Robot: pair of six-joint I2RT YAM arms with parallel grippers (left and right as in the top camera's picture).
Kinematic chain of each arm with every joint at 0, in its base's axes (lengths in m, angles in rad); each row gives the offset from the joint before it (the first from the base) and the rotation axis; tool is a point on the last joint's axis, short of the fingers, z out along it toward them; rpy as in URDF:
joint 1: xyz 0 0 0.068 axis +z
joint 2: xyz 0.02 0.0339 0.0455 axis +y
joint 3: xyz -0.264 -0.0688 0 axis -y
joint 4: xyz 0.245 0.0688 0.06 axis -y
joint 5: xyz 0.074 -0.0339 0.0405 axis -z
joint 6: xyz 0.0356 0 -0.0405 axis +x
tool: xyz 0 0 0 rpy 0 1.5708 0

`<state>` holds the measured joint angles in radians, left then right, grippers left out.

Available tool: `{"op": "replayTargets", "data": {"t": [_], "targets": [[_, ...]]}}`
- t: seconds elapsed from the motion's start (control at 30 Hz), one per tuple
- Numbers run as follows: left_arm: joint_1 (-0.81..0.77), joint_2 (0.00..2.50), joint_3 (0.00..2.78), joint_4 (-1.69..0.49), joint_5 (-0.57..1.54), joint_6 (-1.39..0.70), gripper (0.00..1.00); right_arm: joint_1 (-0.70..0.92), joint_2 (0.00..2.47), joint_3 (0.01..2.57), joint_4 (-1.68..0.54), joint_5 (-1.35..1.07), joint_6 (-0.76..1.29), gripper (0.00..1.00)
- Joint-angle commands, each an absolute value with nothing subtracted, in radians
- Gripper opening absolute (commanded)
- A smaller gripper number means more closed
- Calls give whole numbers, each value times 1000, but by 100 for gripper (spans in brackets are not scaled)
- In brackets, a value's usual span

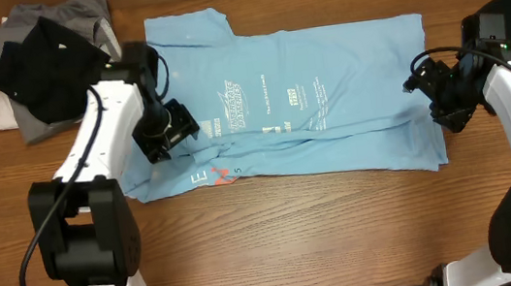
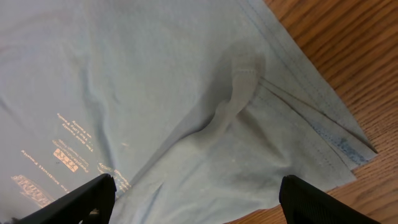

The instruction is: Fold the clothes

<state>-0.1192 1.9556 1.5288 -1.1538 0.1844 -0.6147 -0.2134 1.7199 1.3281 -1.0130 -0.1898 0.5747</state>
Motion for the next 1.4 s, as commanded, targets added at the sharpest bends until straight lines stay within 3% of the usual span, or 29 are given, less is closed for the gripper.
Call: {"op": "replayTargets", "data": {"t": [0.0, 0.53, 0.77, 1.2, 1.3, 1.37], "targets": [[-155, 1969, 1468, -1108, 234, -594, 68, -207, 1718, 1328, -1016, -176, 567, 88], [-191, 1970, 1426, -1017, 226, -686, 66, -207, 1718, 1328, -1031, -165, 567, 89], [-192, 1975, 1426, -1022, 229, -685, 52, -207, 1718, 1328, -1031, -165, 567, 89], [-190, 2024, 1426, -999, 226, -669, 53, -207, 1718, 1328, -1032, -165, 566, 89], [-190, 2024, 1426, -983, 226, -665, 47, -207, 1718, 1328, -1031, -165, 567, 89], [-190, 2024, 1426, -975, 227, -665, 35, -207, 1718, 1328, -1031, -164, 566, 89]]}}
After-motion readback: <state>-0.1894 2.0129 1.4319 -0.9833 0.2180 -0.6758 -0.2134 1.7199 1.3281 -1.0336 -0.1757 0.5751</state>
